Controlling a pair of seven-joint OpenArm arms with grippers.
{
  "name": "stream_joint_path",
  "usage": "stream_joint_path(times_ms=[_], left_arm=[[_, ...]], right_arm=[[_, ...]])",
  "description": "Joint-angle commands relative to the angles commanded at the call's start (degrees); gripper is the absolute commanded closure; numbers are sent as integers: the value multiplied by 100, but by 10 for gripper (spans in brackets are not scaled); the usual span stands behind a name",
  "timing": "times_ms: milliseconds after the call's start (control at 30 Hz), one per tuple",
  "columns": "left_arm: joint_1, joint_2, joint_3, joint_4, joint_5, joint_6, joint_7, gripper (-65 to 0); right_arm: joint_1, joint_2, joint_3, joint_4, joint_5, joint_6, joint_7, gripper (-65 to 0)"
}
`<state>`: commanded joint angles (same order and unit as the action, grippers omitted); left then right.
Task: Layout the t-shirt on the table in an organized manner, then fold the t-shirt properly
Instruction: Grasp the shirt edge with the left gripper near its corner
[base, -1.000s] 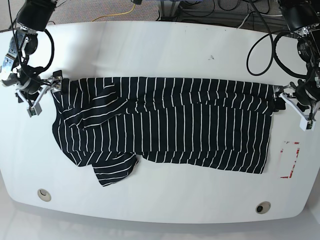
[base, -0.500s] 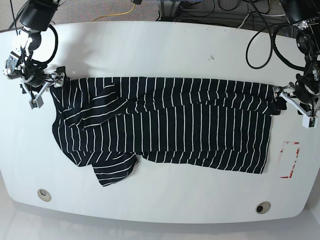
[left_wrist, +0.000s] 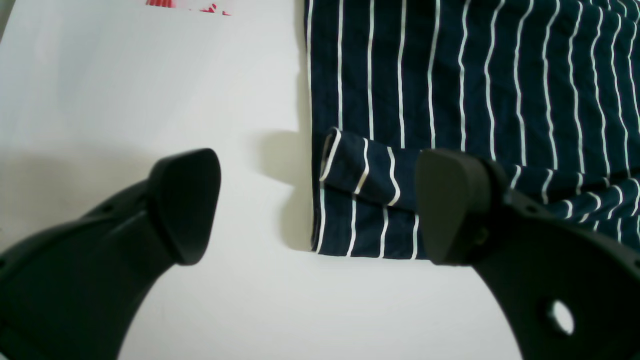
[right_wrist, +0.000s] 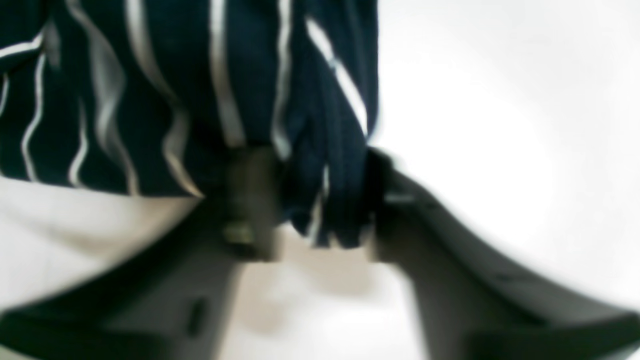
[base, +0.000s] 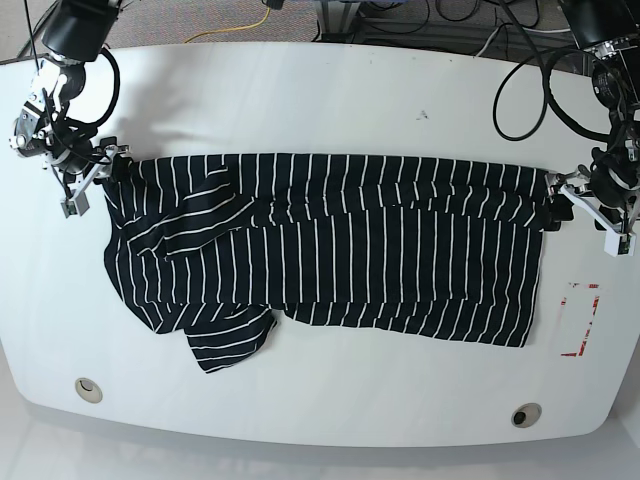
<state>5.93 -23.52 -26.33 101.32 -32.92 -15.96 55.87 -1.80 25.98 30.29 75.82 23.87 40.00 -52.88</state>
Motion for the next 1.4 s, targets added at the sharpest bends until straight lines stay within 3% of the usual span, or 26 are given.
stream_joint_path(times_ms=[700, 1067, 1400], left_arm=[[255, 79, 607, -659, 62, 0, -26, -589], [62, 105, 774, -1134, 835, 0, -35, -587], [44, 97, 844, -1468, 879, 0, -299, -586]], right_arm=[[-18, -18, 0, 18, 0, 0, -9, -117], [-18, -18, 0, 26, 0, 0, -9, -119], [-18, -18, 0, 26, 0, 0, -18, -119]])
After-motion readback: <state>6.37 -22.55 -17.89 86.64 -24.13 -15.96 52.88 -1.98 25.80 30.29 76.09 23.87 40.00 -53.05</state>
